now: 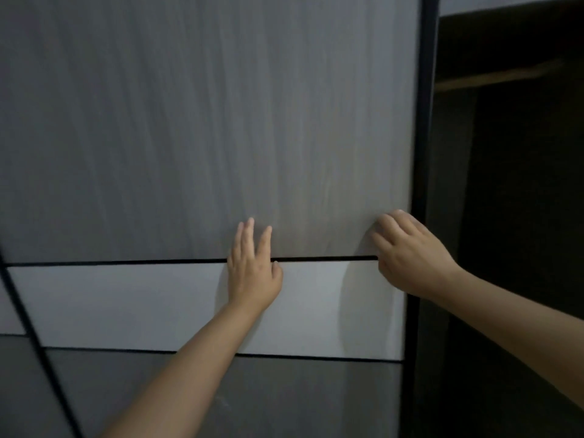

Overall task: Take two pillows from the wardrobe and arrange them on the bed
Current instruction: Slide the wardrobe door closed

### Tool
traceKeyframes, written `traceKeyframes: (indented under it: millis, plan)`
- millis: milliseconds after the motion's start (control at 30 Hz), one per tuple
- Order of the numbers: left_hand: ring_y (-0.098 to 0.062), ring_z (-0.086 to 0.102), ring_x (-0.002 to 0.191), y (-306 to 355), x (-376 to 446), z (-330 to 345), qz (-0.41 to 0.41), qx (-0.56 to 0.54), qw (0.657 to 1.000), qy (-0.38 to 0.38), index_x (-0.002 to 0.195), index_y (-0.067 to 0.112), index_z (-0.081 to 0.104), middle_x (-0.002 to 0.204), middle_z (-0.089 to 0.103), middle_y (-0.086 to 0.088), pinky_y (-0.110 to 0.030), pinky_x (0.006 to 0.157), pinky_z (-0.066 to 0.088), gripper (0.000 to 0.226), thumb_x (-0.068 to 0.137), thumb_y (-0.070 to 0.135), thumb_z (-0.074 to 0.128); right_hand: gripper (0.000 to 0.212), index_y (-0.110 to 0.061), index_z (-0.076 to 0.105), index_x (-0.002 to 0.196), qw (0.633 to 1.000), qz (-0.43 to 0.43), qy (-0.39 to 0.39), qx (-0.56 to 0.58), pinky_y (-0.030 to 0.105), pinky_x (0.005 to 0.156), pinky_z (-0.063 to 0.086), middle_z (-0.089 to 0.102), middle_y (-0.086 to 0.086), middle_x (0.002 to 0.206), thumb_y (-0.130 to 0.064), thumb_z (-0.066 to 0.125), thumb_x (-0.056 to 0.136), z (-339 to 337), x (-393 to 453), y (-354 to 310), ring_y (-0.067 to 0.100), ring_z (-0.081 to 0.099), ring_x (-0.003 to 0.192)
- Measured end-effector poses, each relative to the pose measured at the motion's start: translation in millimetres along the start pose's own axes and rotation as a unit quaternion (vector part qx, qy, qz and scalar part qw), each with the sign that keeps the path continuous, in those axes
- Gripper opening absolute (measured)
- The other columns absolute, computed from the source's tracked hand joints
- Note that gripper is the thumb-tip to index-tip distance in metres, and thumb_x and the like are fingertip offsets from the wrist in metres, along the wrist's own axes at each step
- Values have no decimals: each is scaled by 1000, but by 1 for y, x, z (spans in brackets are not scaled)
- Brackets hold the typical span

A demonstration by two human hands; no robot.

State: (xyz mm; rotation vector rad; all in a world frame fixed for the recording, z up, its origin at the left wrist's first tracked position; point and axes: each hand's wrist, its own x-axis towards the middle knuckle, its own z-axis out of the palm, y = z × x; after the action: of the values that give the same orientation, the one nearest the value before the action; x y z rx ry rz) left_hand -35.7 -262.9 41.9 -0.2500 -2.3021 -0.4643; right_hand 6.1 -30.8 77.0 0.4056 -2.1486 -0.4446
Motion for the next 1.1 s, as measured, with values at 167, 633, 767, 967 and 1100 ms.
traceKeyframes:
  millis: [167,633,767,967,1100]
  plan:
    - [-29,2,147,22,-1,18,30,22,999,-11,146,18,25,159,8,-10,-49,118,11,69,84,16,56,64,-4,70,99,996,27,-62,51,52,76,56,67,26,112,-22,86,39,11,-22,-8,43,64,102]
    - [-42,18,141,-18,-6,21,-63,3,997,44,137,-4,37,151,24,-27,-56,114,18,66,79,8,66,62,-9,64,112,995,32,-29,93,65,85,45,60,19,127,-28,81,56,29,17,-63,39,57,115]
    - [-38,9,144,-78,-18,9,-184,9,982,49,143,-4,24,154,12,-26,-50,117,11,70,86,17,61,62,-12,66,110,996,12,-29,86,63,84,47,63,13,126,-33,80,54,37,34,-106,34,59,115]
    - [-38,8,144,-150,5,-23,-281,-61,955,71,146,3,15,154,8,-28,-50,117,13,94,78,36,71,63,-19,61,118,998,21,-63,17,66,82,47,63,7,126,-48,69,62,45,53,-140,29,60,115]
    - [-39,18,141,-183,6,-26,-231,-103,967,44,148,7,9,152,15,-29,-46,115,21,105,73,36,76,58,-18,60,120,996,35,-73,-34,73,75,43,65,9,124,-51,40,76,58,58,-153,30,61,113]
